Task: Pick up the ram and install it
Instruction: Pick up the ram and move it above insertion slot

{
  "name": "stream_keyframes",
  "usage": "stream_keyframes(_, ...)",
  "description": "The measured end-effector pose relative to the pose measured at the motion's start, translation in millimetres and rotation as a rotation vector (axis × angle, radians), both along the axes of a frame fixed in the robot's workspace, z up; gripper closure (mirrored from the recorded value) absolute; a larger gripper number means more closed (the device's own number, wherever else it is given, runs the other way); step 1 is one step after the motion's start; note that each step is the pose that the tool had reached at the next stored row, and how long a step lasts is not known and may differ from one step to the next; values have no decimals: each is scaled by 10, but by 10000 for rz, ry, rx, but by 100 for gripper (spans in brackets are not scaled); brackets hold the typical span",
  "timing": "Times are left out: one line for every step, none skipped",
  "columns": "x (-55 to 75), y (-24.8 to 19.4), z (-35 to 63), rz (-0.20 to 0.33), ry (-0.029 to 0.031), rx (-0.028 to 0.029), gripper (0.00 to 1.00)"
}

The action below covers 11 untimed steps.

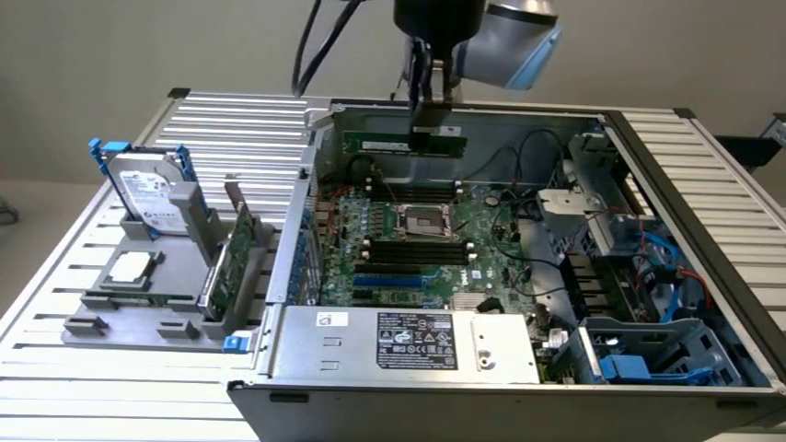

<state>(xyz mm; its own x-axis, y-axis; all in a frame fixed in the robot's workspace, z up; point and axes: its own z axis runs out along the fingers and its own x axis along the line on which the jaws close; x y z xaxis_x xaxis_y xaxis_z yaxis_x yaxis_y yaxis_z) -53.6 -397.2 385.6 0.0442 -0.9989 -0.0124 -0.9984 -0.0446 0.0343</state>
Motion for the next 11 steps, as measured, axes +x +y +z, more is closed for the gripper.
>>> stream_keyframes(29, 25, -2, 0, 0, 1, 87)
stream_keyframes(59, 50, -3, 0, 0, 0, 87)
stream_keyframes(90, 73, -5, -1, -1, 1, 87)
stream_keyframes(126, 98, -6, -2, 0, 1, 87)
stream_keyframes(159, 120, -8, 0, 0, 0, 87)
stream_keyframes(193, 142, -9, 0, 0, 1, 87)
stream_keyframes(219, 162, -11, 0, -1, 1, 87)
stream_keyframes(238, 181, -13, -1, 0, 1, 87)
stream_keyframes(248, 199, -16, -4, 0, 0, 87)
stream_keyframes(252, 216, -19, -12, 0, 1, 87)
stream_keyframes(253, 227, -22, -30, 1, 0, 87)
